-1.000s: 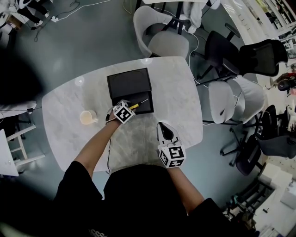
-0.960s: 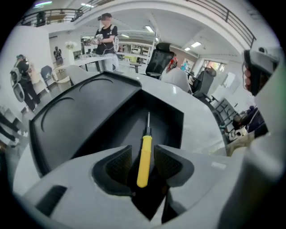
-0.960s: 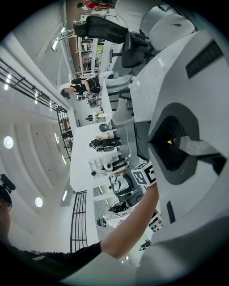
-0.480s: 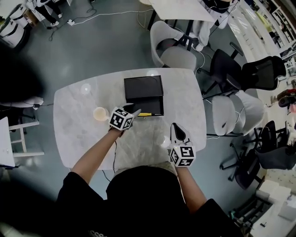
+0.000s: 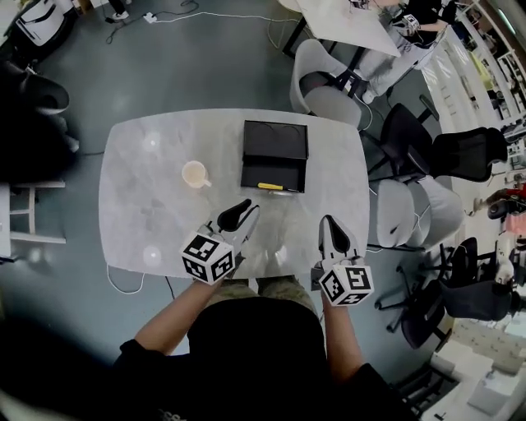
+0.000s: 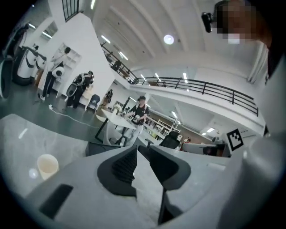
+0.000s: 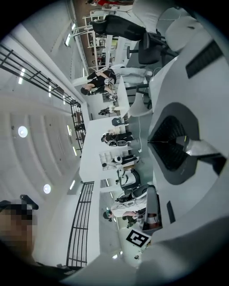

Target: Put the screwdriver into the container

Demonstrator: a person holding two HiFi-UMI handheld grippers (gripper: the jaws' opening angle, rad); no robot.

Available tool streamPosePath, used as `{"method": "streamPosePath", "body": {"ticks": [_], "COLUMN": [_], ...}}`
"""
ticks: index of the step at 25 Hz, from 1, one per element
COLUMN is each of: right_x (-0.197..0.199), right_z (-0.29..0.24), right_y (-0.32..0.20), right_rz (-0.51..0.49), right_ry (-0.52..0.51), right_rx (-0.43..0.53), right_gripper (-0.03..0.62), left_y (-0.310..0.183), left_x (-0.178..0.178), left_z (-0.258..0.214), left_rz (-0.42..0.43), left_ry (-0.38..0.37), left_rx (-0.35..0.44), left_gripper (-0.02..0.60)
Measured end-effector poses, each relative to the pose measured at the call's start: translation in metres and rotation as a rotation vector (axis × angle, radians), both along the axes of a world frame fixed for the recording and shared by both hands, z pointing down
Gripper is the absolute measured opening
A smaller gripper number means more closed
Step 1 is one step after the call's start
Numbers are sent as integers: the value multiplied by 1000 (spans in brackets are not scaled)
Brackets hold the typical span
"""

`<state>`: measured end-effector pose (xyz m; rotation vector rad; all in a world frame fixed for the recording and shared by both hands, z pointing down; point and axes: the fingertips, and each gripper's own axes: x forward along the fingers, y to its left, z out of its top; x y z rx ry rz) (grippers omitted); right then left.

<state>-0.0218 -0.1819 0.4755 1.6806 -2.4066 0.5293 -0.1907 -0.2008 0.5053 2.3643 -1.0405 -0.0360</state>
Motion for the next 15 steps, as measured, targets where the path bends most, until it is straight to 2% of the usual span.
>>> {"method": "streamPosePath", "body": {"ticks": [1,3,6,9,12,15], "right_x": [-3,-8,-11,8,32,55], "right_z": [-6,-15,-30,-42,-41,-40], "right_y": [6,14,22,32,40,58], "right_rz": [-14,-56,-103,-105,-123,-166], "right_ry": [0,4,6,-12,17,59], "right_rx": [12,38,84,115,125,143], "right_gripper": [12,12,12,12,12,12], "left_y": [13,32,51,69,80,98], "left_x": [-2,-7,-18,-16,-2,14], "left_z": [-9,-23,-45,-59,-61,-60], "left_rz": [-32,-101,-202,-257,-278,-316], "left_ry": [-3,-24,-96,-144,-177,-180], "left_rx": [35,99,174,195,193,196], "left_gripper": [87,24,17,17,17,17]}}
